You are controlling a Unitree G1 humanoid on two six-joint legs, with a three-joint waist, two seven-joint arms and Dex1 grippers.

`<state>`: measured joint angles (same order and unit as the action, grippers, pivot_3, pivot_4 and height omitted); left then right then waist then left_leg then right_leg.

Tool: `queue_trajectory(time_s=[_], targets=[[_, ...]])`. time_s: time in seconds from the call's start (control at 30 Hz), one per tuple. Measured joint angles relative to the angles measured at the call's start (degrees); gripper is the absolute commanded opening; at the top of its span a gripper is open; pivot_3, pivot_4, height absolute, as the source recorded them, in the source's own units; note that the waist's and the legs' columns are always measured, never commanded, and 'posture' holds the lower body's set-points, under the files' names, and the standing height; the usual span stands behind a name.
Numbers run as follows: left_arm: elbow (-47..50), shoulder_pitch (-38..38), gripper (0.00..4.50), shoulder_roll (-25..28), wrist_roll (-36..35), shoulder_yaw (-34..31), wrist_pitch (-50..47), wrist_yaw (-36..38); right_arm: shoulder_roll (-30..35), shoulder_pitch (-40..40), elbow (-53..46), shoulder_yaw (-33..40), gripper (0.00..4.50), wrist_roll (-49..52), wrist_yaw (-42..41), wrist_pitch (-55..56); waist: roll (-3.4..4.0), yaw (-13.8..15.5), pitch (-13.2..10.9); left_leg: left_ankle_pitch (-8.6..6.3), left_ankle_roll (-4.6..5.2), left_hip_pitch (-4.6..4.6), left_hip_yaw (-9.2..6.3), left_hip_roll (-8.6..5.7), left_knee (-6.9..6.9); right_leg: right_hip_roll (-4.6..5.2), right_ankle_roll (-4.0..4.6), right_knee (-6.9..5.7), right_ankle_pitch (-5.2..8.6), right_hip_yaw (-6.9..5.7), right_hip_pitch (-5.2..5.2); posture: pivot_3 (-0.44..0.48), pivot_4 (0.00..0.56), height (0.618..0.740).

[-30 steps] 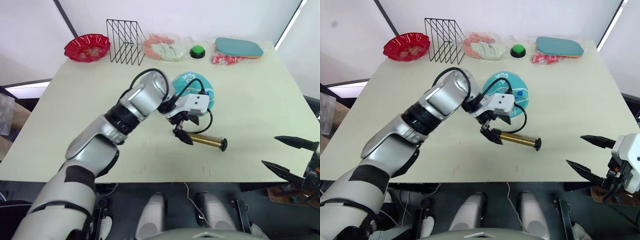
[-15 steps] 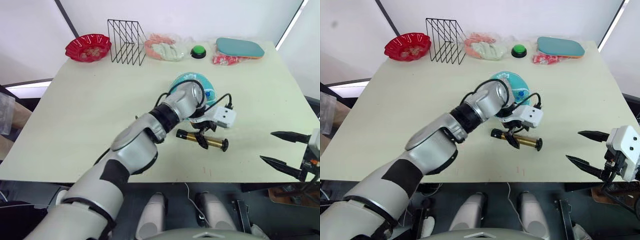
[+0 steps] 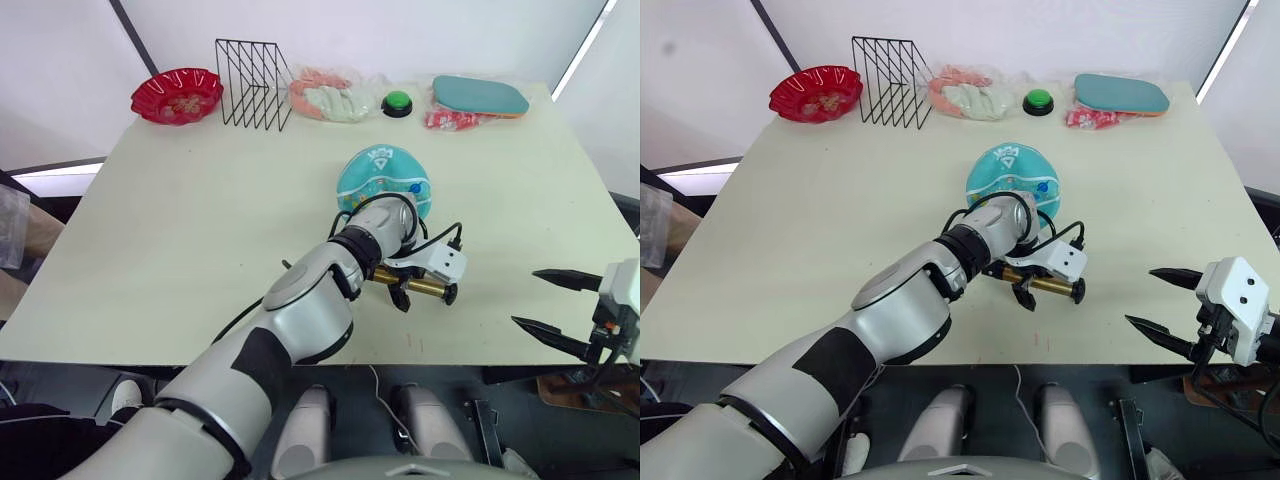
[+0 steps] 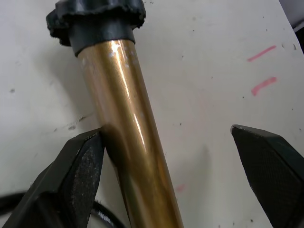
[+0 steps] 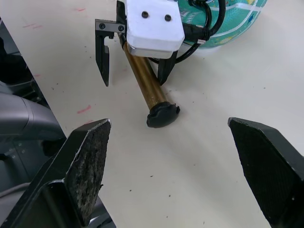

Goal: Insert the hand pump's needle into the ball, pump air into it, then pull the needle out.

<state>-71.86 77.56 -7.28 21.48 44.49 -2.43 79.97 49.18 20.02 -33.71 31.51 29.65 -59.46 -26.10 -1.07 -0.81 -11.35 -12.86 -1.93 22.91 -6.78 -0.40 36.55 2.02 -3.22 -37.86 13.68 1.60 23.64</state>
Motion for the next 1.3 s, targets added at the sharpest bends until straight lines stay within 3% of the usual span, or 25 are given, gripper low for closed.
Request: queue_trajectory(time_s=[0.03, 0.1, 0.23, 0.37, 0.53, 0.83, 0.93, 1.07, 1.3], targets=[[-0.70, 0.00, 3.74, -0.63, 0.54, -0.42, -0.22, -0.71, 0.00, 0.49, -0.24, 0.00, 4.15, -0.02, 0.07, 0.00, 0.00, 0.00, 0.00, 0.00, 0.00, 0.00, 0.00, 0.00, 0.00, 0.00, 0.00, 0.00, 0.00, 0.00, 0.00, 0.000, 0.150, 0.740], [-1.45, -0.01, 2.63, -1.41, 1.32, -1.30, -1.12, -2.13, -0.03, 1.17, -0.44, 0.00, 4.15, -0.12, 0.24, 0.01, 0.00, -0.01, 0.00, 0.00, 0.00, 0.00, 0.01, 0.00, 0.02, 0.00, -0.01, 0.00, 0.00, 0.01, 0.00, 0.000, 0.150, 0.740], [-1.84, -0.24, 1.06, -1.60, 2.16, -2.43, -2.69, -2.98, -0.10, 1.76, -0.73, 0.00, 4.15, -0.30, 0.60, 0.13, 0.01, -0.11, 0.00, 0.00, 0.00, -0.03, 0.04, 0.00, 0.02, 0.00, -0.03, -0.04, -0.01, 0.03, 0.00, 0.000, 0.150, 0.740], [-1.74, -0.96, 0.99, -0.99, 2.08, -4.59, -4.80, -2.68, -0.10, 1.76, -0.70, -0.01, 4.15, -0.48, 0.77, 0.27, 0.01, -0.10, 0.01, 0.00, 0.00, -0.04, 0.03, 0.00, 0.04, 0.00, -0.04, -0.07, -0.02, 0.03, 0.00, 0.000, 0.150, 0.740], [5.15, -1.75, 0.99, 3.00, -1.67, -10.76, -12.47, 3.41, -0.16, 0.95, -0.09, -1.45, 4.15, -0.56, 1.35, 0.34, 0.02, -0.35, 0.01, 0.00, 0.00, -0.05, 0.04, 0.01, 0.05, -0.01, -0.04, -0.11, -0.03, 0.04, 0.00, 0.000, 0.150, 0.740], [36.04, -11.37, 0.99, 13.84, -10.02, -16.79, -36.69, 8.82, -1.75, -2.26, -0.40, -0.95, 4.15, 6.31, 5.00, -4.21, 0.07, -0.32, 0.03, 0.01, -0.01, -0.06, 0.01, 0.03, 0.09, -0.01, -0.03, -0.14, -0.04, 0.04, -0.02, 0.000, 0.150, 0.740], [47.25, -16.35, 0.99, 15.67, -13.98, -20.55, -42.88, 6.22, -2.38, -3.20, -1.76, 1.70, 4.15, 11.93, 7.04, -7.69, 0.16, -0.31, 0.07, 0.01, -0.01, -0.09, 0.03, 0.06, 0.13, 0.00, -0.02, -0.19, -0.04, 0.06, -0.04, 0.000, 0.150, 0.740], [60.57, -27.07, 0.99, 14.35, -20.57, -27.72, -46.12, -1.75, -2.68, -5.05, -4.63, 3.37, 4.15, 18.83, 11.81, -11.78, 0.19, -0.04, 0.08, 0.01, -0.01, -0.09, 0.01, 0.10, 0.31, -0.01, -0.06, -0.25, -0.07, 0.04, -0.08, 0.000, 0.150, 0.740], [68.06, -38.06, 0.99, 12.81, -27.30, -34.64, -35.54, -13.03, -5.64, -13.71, -8.51, -0.72, 4.15, 24.53, 24.18, -14.17, 0.26, 0.05, 0.13, 0.01, 0.00, -0.15, 0.21, 0.12, 0.62, -0.05, -0.16, -0.22, -0.32, 0.22, -0.20, 0.000, 0.150, 0.740]])
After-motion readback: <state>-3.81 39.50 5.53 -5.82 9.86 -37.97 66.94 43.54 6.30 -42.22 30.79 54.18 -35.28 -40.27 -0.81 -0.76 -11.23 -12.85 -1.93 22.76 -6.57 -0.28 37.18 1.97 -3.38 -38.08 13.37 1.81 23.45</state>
